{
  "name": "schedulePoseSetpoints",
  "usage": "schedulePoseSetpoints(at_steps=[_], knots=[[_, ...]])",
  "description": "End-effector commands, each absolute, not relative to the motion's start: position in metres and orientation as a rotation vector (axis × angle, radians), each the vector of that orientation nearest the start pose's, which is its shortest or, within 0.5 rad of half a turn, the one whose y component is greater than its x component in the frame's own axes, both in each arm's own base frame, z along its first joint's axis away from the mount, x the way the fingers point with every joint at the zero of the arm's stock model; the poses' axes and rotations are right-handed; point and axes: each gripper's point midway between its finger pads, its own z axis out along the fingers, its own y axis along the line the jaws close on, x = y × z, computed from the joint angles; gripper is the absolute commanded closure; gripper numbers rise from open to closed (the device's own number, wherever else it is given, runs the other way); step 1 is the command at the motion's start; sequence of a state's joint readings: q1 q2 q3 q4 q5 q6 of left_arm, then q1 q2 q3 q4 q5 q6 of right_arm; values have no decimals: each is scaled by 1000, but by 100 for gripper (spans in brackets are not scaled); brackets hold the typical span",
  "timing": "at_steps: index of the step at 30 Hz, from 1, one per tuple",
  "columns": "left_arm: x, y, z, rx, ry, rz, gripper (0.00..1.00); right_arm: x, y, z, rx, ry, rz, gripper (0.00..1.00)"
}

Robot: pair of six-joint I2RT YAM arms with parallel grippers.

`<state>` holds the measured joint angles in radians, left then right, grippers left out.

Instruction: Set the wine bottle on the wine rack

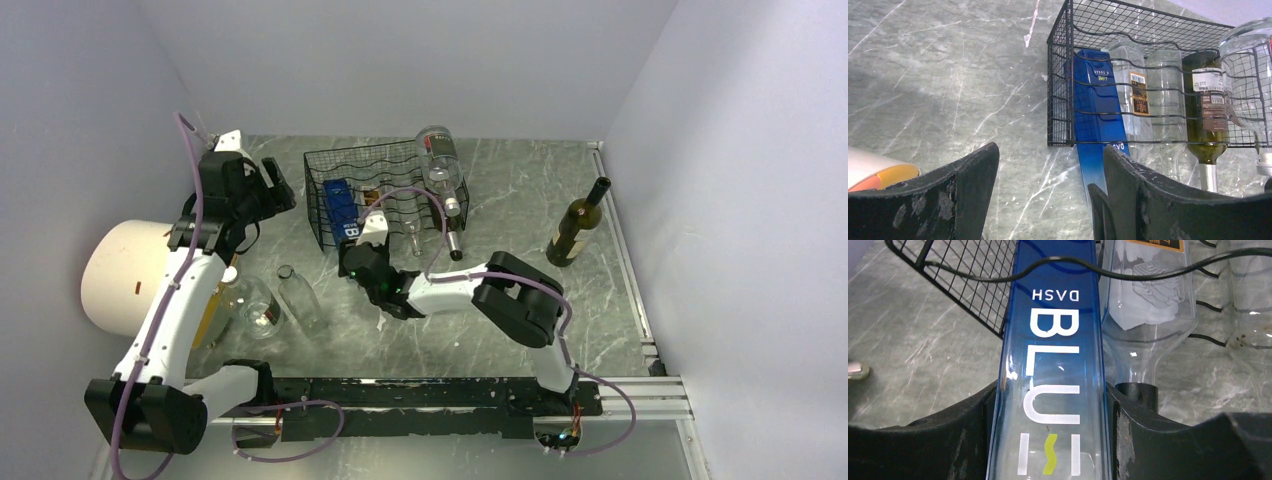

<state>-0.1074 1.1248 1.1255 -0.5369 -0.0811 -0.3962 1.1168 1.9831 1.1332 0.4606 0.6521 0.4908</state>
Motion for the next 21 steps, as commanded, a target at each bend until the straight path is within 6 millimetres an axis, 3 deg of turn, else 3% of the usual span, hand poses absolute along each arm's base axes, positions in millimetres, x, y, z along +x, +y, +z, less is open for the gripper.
schedulePoseSetpoints(at_steps=[1, 4, 7, 13, 21], knots=[[347, -32, 263, -361, 1998, -190, 20, 350, 457, 215, 208, 1586, 684, 100], [346, -32, 260, -354, 1998, -190, 20, 353, 467, 212, 226, 1602, 699, 99], [345, -32, 258, -349, 2005, -186, 20, 357, 477, 191, 223, 1638, 685, 90], [346, -33, 255, -344, 2011, -189, 20, 361, 484, 178, 235, 1663, 664, 76], [347, -35, 253, -336, 2018, -204, 20, 362, 487, 158, 259, 1712, 650, 41]])
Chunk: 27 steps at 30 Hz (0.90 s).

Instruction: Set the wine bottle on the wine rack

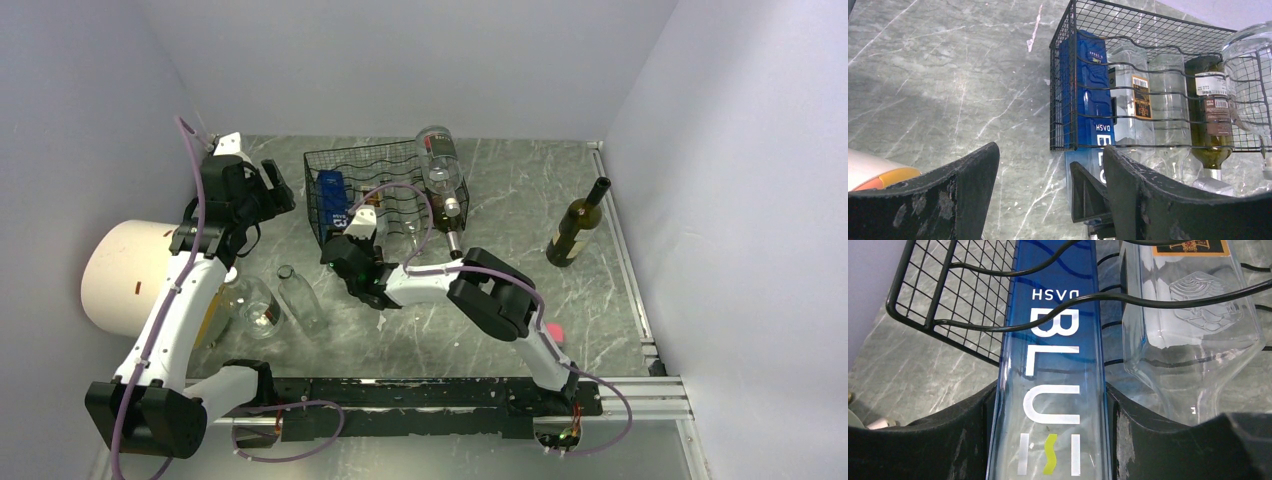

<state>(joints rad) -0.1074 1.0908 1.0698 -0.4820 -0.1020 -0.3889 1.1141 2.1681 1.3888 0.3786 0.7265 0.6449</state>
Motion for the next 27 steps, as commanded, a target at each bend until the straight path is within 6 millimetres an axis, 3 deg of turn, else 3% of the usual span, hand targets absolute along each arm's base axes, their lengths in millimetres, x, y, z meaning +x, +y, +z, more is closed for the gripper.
schedulePoseSetpoints(at_steps=[1, 8, 13, 22, 27], knots=[[347, -36, 253, -335, 2018, -205, 20, 362, 486, 153, 268, 1729, 641, 39], [346, -37, 253, -332, 2018, -210, 20, 364, 488, 135, 272, 1786, 648, 25], [346, -37, 253, -332, 2023, -210, 20, 362, 488, 139, 267, 1791, 685, 14], [344, -39, 277, -275, 1982, -217, 20, 349, 479, 187, 235, 1801, 750, 14], [340, -41, 303, -262, 1942, -238, 20, 336, 465, 232, 183, 1798, 777, 13]])
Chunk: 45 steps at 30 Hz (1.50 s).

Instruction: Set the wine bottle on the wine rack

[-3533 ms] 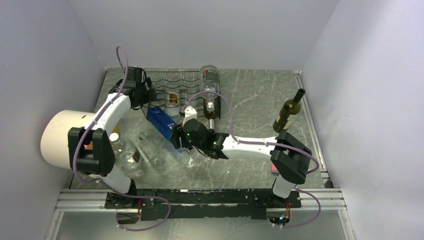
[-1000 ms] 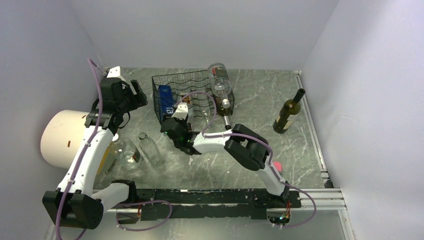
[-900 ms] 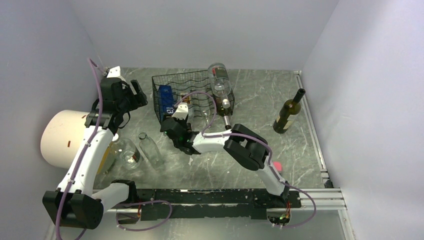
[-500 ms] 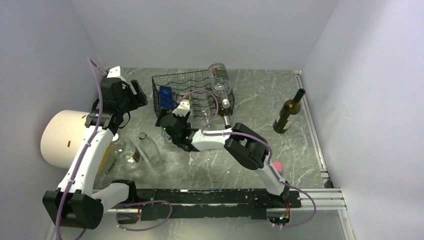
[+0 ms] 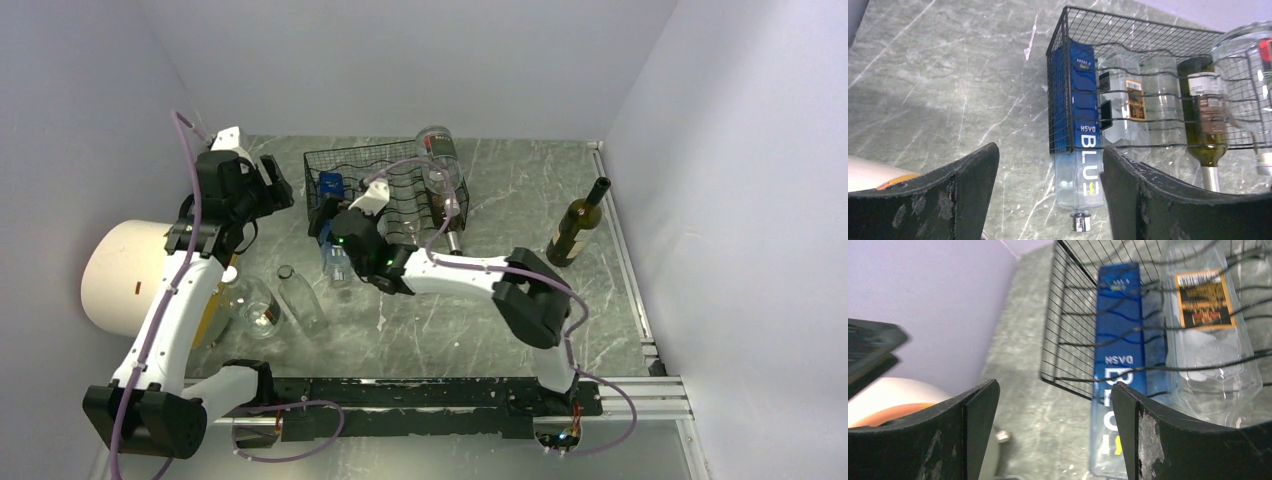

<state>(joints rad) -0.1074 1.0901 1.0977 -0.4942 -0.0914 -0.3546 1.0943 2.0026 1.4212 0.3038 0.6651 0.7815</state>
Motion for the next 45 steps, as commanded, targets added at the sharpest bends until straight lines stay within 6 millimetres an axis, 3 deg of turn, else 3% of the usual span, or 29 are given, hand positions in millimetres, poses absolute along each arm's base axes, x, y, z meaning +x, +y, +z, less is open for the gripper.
schedulePoseSetpoints(at_steps=[1, 7, 15, 19, 23, 27, 34, 40, 45], knots=[[339, -41, 309, -260, 1933, -243, 20, 331, 460, 236, 167, 1796, 781, 13], [321, -46, 342, -217, 1867, -290, 19, 296, 448, 262, -141, 1818, 819, 17], [275, -47, 387, -174, 1774, -332, 18, 233, 448, 283, -614, 1823, 899, 20], [253, -54, 403, -121, 1724, -379, 17, 197, 455, 288, -801, 1763, 934, 23], [237, -60, 406, -85, 1691, -420, 17, 166, 466, 283, -936, 1687, 941, 21], [226, -53, 407, -132, 1676, -405, 17, 158, 484, 279, -967, 1676, 900, 19], [212, -44, 394, -185, 1690, -378, 17, 165, 509, 263, -943, 1670, 803, 20], [209, -38, 384, -262, 1697, -379, 17, 178, 528, 248, -933, 1636, 739, 33], [208, -32, 374, -298, 1723, -350, 17, 179, 535, 247, -935, 1585, 742, 41]])
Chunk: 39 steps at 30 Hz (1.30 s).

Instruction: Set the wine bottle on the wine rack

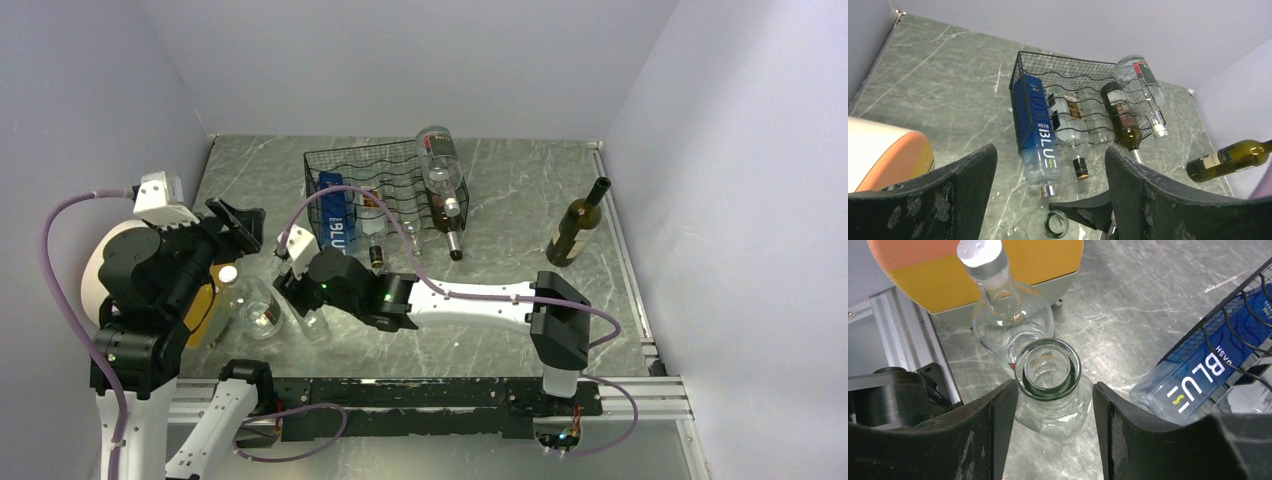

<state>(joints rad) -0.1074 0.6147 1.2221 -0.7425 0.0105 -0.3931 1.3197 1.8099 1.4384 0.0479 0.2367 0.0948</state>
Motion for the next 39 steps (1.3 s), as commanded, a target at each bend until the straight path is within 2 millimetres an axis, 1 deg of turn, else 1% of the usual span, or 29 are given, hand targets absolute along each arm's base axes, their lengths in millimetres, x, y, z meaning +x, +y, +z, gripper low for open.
schedulePoseSetpoints(at_steps=[1, 3, 5, 11, 14, 15, 17, 19, 20, 25, 28, 30, 33, 34, 35, 37, 39], knots=[[207, -31, 370, -305, 1733, -344, 17, 178, 536, 248, -933, 1572, 746, 41], [208, -30, 367, -315, 1743, -339, 17, 177, 536, 249, -930, 1550, 757, 43], [209, -31, 363, -313, 1752, -336, 17, 179, 536, 249, -919, 1544, 752, 51], [210, -28, 354, -324, 1763, -320, 17, 185, 534, 249, -904, 1529, 715, 64], [214, -29, 351, -316, 1760, -323, 17, 188, 531, 255, -890, 1515, 703, 79], [216, -30, 352, -315, 1756, -325, 17, 187, 529, 263, -881, 1506, 710, 86], [221, -35, 356, -289, 1743, -351, 18, 185, 521, 279, -863, 1488, 721, 95], [228, -43, 360, -246, 1722, -382, 18, 183, 507, 297, -826, 1460, 736, 100], [231, -45, 361, -218, 1710, -388, 18, 182, 500, 306, -808, 1448, 745, 100], [245, -58, 381, -73, 1553, -412, 17, 178, 462, 341, -745, 1423, 759, 100], [247, -77, 392, 93, 1423, -456, 18, 175, 435, 359, -703, 1417, 770, 100], [254, -87, 385, 153, 1372, -489, 18, 170, 418, 372, -669, 1411, 793, 100], [259, -104, 383, 245, 1323, -552, 17, 170, 394, 386, -623, 1411, 789, 100], [262, -109, 380, 273, 1320, -567, 14, 172, 386, 391, -602, 1414, 771, 100], [266, -113, 376, 310, 1313, -566, 9, 175, 377, 395, -584, 1415, 746, 100], [274, -118, 368, 390, 1310, -537, 6, 187, 359, 403, -527, 1421, 660, 100], [279, -125, 359, 502, 1312, -510, 5, 196, 346, 412, -491, 1415, 596, 100]])
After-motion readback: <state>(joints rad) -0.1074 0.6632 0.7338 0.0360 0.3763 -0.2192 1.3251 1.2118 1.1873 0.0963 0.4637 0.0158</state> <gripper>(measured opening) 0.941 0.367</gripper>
